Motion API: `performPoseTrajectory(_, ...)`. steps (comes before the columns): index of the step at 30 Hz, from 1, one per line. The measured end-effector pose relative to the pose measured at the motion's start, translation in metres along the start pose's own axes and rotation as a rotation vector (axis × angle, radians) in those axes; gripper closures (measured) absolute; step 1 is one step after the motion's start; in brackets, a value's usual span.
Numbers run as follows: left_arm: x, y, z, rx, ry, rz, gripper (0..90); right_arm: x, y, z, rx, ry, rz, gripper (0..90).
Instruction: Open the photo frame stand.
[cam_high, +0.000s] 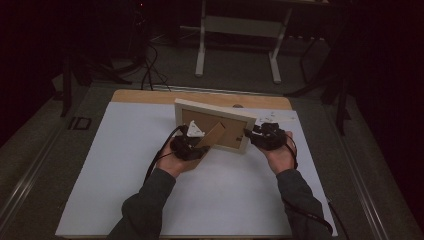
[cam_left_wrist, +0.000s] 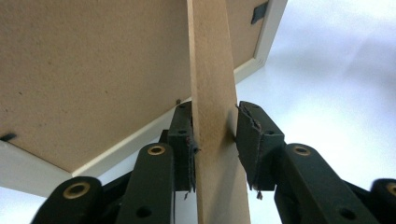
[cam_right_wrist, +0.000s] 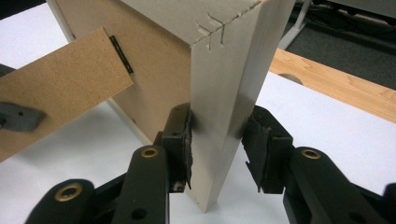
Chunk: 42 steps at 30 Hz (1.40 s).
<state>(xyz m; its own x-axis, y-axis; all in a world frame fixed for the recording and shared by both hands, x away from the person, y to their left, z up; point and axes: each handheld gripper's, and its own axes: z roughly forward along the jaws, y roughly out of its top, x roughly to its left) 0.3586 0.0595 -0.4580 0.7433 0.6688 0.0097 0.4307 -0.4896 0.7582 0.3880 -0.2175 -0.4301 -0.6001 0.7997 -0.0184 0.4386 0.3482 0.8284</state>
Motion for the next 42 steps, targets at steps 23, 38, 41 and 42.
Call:
performPoseTrajectory(23,-0.011,-0.001,-0.002,-0.017,0.009,0.033,72.2,0.015,-0.010,-0.008,-0.028,-0.036,-0.049,62.6)
performPoseTrajectory(38,-0.009,-0.006,-0.001,-0.023,0.007,0.005,74.9,0.018,-0.013,-0.011,-0.034,-0.033,-0.052,62.5)
performPoseTrajectory(41,-0.010,-0.007,-0.002,-0.025,0.003,0.011,74.9,0.019,-0.014,-0.011,-0.037,-0.035,-0.053,62.5)
performPoseTrajectory(42,-0.011,-0.007,-0.002,-0.026,0.002,0.011,74.9,0.019,-0.014,-0.012,-0.038,-0.036,-0.052,62.5)
